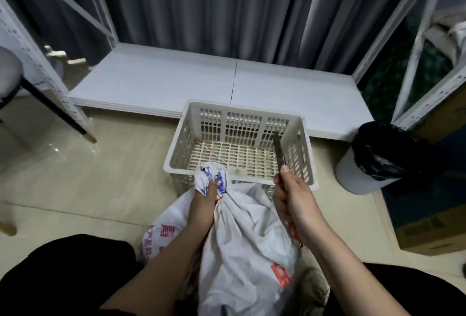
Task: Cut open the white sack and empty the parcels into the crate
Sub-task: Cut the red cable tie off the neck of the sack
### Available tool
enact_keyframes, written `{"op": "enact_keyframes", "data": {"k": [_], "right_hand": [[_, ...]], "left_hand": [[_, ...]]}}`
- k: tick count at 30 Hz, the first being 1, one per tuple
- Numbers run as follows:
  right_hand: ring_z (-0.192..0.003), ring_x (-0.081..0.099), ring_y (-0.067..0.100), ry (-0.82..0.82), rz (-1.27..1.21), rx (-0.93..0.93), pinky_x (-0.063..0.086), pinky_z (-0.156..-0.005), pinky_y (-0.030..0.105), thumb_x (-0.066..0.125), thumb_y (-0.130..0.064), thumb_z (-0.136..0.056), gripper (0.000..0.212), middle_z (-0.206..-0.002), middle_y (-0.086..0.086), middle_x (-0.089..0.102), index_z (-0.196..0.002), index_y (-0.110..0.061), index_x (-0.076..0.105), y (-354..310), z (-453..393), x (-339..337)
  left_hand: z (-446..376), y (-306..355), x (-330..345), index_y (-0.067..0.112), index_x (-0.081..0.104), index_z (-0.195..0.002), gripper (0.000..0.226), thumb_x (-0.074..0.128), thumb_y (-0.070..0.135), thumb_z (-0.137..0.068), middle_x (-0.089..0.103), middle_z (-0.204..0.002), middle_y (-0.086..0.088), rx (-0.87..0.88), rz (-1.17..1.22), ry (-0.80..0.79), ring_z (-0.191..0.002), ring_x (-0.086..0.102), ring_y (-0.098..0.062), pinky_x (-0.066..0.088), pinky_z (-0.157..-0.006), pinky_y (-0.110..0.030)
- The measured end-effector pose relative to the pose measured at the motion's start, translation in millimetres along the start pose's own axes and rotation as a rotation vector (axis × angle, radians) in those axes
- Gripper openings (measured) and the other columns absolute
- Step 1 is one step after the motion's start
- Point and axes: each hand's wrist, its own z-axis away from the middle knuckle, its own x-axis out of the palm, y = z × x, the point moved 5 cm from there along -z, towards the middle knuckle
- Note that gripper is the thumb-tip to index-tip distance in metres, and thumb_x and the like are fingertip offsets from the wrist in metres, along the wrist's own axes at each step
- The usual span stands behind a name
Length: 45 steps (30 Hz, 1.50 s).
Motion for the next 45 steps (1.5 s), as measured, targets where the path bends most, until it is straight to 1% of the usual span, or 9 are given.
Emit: {"op": "enact_keyframes", "data": {"k": [3, 8, 12, 16, 20, 25, 34, 41, 45], "right_hand": [[-0.030, 0.028, 0.000, 0.027, 0.227, -0.071, 0.022, -0.032, 0.010, 0.040, -0.036, -0.100, 0.037, -0.037, -0.011, 0.033, -0.069, -0.018, 0.047, -4, -8, -1], [-0.034, 0.030, 0.001, 0.039, 0.320, -0.072, 0.023, -0.038, 0.014, 0.044, -0.040, -0.098, 0.035, -0.042, -0.011, 0.036, -0.072, -0.017, 0.051, -5, -16, -6], [-0.057, 0.044, 0.013, 0.063, 0.533, -0.174, 0.032, -0.055, 0.029, 0.049, -0.039, -0.096, 0.036, -0.061, -0.001, 0.046, -0.074, -0.011, 0.050, -13, -19, 0], [-0.065, 0.044, 0.019, 0.005, 0.729, -0.174, 0.030, -0.061, 0.033, 0.052, -0.037, -0.095, 0.032, -0.068, 0.003, 0.049, -0.076, -0.011, 0.046, -15, -22, 9], [-0.063, 0.038, 0.018, -0.010, 0.632, -0.093, 0.025, -0.056, 0.032, 0.053, -0.033, -0.095, 0.031, -0.069, 0.006, 0.042, -0.076, -0.010, 0.043, -9, -27, 8], [-0.058, 0.035, 0.013, -0.035, 0.573, -0.071, 0.024, -0.053, 0.028, 0.053, -0.031, -0.095, 0.034, -0.064, 0.001, 0.040, -0.068, -0.016, 0.039, 2, -26, 9], [-0.068, 0.045, 0.015, -0.036, 0.450, -0.025, 0.032, -0.064, 0.032, 0.057, -0.032, -0.092, 0.029, -0.068, 0.000, 0.049, -0.072, -0.015, 0.046, 14, -19, 9], [-0.051, 0.032, 0.008, 0.006, 0.285, -0.007, 0.024, -0.053, 0.023, 0.052, -0.022, -0.096, 0.023, -0.058, -0.004, 0.038, -0.074, -0.017, 0.046, 25, -18, 1], [-0.039, 0.033, 0.002, 0.032, 0.302, 0.012, 0.026, -0.041, 0.014, 0.052, -0.020, -0.096, 0.020, -0.055, -0.002, 0.038, -0.077, -0.014, 0.047, 28, -17, -7]], "left_hand": [[7, 14, 6, 0.013, 0.053, -0.135, 0.040, 0.045, 0.030, -0.100, 0.060, -0.130, 0.000, 0.046, -0.018, -0.065, -0.121, 0.055, -0.016, 0.037, -0.111, -0.035], [1, 13, 3, 0.018, 0.057, -0.128, 0.036, 0.047, 0.034, -0.098, 0.063, -0.127, 0.000, 0.015, 0.056, 0.024, -0.119, 0.057, -0.019, 0.040, -0.109, -0.040], [1, 14, 11, 0.027, 0.058, -0.107, 0.020, 0.051, 0.040, -0.093, 0.067, -0.116, -0.001, -0.071, 0.182, 0.075, -0.106, 0.062, -0.020, 0.045, -0.103, -0.040], [-8, -3, 10, 0.014, 0.057, -0.121, 0.079, 0.063, 0.067, -0.062, 0.069, -0.115, -0.007, -0.280, 0.165, -0.002, -0.103, 0.066, -0.027, 0.048, -0.100, -0.045], [-1, 9, 16, 0.025, 0.055, -0.130, 0.085, 0.071, 0.072, -0.060, 0.070, -0.116, -0.001, -0.362, -0.050, -0.399, -0.104, 0.068, -0.021, 0.052, -0.091, -0.035], [8, 32, 2, 0.022, 0.062, -0.121, 0.090, 0.077, 0.073, -0.048, 0.068, -0.114, -0.002, -0.391, -0.446, -0.611, -0.096, 0.061, -0.017, 0.050, -0.077, -0.027], [21, 40, -4, 0.022, 0.051, -0.122, 0.051, 0.077, 0.017, -0.078, 0.064, -0.118, -0.001, -0.399, -0.509, -0.708, -0.106, 0.061, -0.017, 0.053, -0.078, -0.028], [21, 53, -17, 0.004, 0.057, -0.123, 0.041, 0.070, 0.012, -0.084, 0.067, -0.106, 0.002, -0.193, -0.790, -0.759, -0.087, 0.064, -0.003, 0.047, -0.065, -0.006], [24, 60, -17, 0.008, 0.062, -0.108, 0.031, 0.067, 0.024, -0.083, 0.068, -0.103, -0.007, -0.106, -1.028, -0.786, -0.083, 0.063, -0.016, 0.046, -0.071, -0.026]]}}
